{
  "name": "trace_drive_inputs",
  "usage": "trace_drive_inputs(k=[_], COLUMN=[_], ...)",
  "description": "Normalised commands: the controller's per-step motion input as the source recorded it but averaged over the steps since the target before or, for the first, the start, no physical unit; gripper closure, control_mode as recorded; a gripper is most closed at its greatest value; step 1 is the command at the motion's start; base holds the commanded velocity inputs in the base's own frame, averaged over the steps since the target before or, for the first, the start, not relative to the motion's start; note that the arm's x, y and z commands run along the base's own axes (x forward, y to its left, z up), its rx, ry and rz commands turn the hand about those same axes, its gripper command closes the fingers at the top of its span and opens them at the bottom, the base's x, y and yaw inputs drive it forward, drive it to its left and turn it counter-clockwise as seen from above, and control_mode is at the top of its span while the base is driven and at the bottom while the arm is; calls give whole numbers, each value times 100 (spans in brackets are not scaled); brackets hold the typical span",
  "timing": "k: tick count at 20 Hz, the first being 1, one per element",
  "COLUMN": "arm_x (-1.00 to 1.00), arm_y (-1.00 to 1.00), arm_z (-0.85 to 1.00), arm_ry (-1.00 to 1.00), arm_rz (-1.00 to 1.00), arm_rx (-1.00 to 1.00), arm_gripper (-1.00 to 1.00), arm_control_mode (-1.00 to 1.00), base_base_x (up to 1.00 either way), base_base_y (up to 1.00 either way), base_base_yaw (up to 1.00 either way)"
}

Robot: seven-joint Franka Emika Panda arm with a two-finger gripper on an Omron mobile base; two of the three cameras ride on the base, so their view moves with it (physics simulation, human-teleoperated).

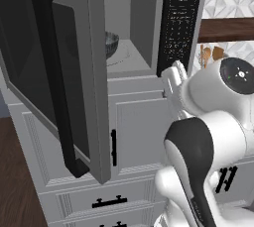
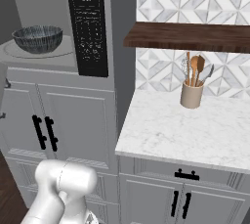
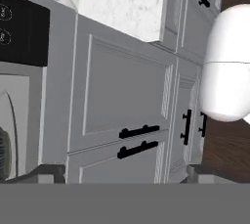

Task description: Open the microwave, place the bowl with waffle inside the microwave, then close the microwave door and turn it on.

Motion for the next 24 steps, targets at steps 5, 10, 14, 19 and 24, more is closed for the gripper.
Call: trace_drive_inputs(k=[5,10,14,19,24], arm_x=[-56,-61,-64,-51,-53], arm_y=[-14,-28,-24,-3,3], arm_z=[-73,-52,-30,-32,-38], arm_ry=[-3,-14,-26,-31,-43], arm_rz=[0,0,0,0,0], arm_rx=[-5,0,0,-1,-6], arm_gripper=[100,100,100,100,100], arm_control_mode=[-100,-100,-100,-100,-100], base_base_x=[0,0,0,0,0], base_base_y=[0,0,0,0,0], base_base_yaw=[0,0,0,0,0])
